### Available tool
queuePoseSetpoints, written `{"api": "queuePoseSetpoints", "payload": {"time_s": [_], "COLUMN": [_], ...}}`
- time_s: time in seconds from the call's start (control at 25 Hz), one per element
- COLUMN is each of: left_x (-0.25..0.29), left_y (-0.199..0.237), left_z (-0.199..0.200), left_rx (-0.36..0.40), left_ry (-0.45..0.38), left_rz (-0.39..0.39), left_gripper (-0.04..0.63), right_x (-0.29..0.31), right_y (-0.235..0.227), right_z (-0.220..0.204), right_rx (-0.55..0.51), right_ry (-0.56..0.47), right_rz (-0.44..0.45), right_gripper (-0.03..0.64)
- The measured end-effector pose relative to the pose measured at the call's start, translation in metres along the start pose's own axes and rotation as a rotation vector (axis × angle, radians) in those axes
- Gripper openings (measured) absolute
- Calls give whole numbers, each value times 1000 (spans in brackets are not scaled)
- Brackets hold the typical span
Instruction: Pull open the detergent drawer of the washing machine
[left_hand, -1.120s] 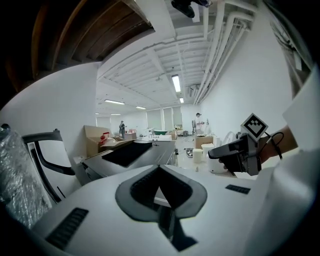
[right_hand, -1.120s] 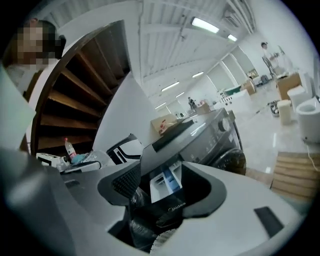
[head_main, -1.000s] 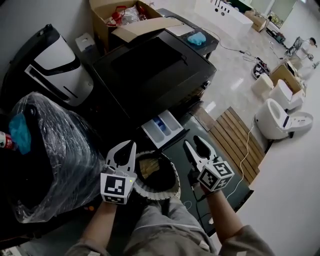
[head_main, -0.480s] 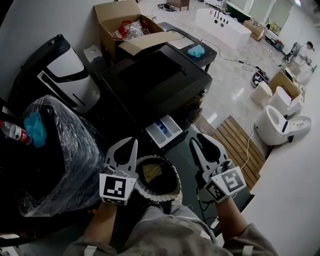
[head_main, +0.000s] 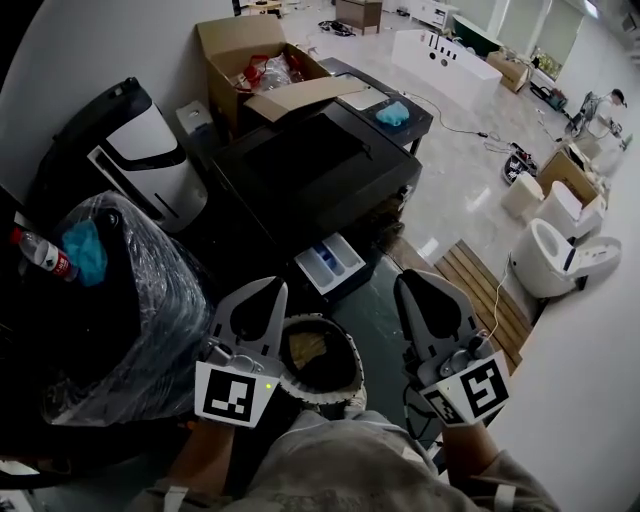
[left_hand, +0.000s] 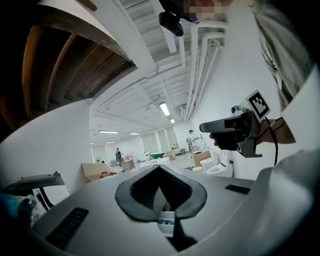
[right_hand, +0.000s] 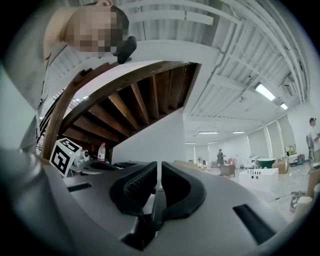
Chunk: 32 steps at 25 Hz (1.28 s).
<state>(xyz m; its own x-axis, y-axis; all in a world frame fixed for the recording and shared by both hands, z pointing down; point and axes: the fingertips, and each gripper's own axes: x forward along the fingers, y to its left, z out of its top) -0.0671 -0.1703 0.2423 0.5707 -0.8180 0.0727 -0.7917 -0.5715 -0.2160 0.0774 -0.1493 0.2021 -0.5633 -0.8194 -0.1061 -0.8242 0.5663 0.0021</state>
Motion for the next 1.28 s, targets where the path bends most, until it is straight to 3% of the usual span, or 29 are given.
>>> {"api": "queuePoseSetpoints", "payload": {"time_s": [0.2, 0.48, 1.28], "left_x": [-23, -44, -47], "left_y": [-8, -16, -25], "left_z": [24, 35, 31], "left_rx": [-16, -21, -29], "left_ry": [-11, -22, 0], "left_rz": [21, 64, 60], "left_gripper": [17, 17, 17], "right_x": [-12, -23, -28], "right_y": [17, 33, 37], "right_z": [23, 33, 15], "right_rx": [-67, -61, -81], "right_ry": [-11, -43, 43], "right_rz": [54, 140, 160], "right_gripper": [44, 37, 37]}}
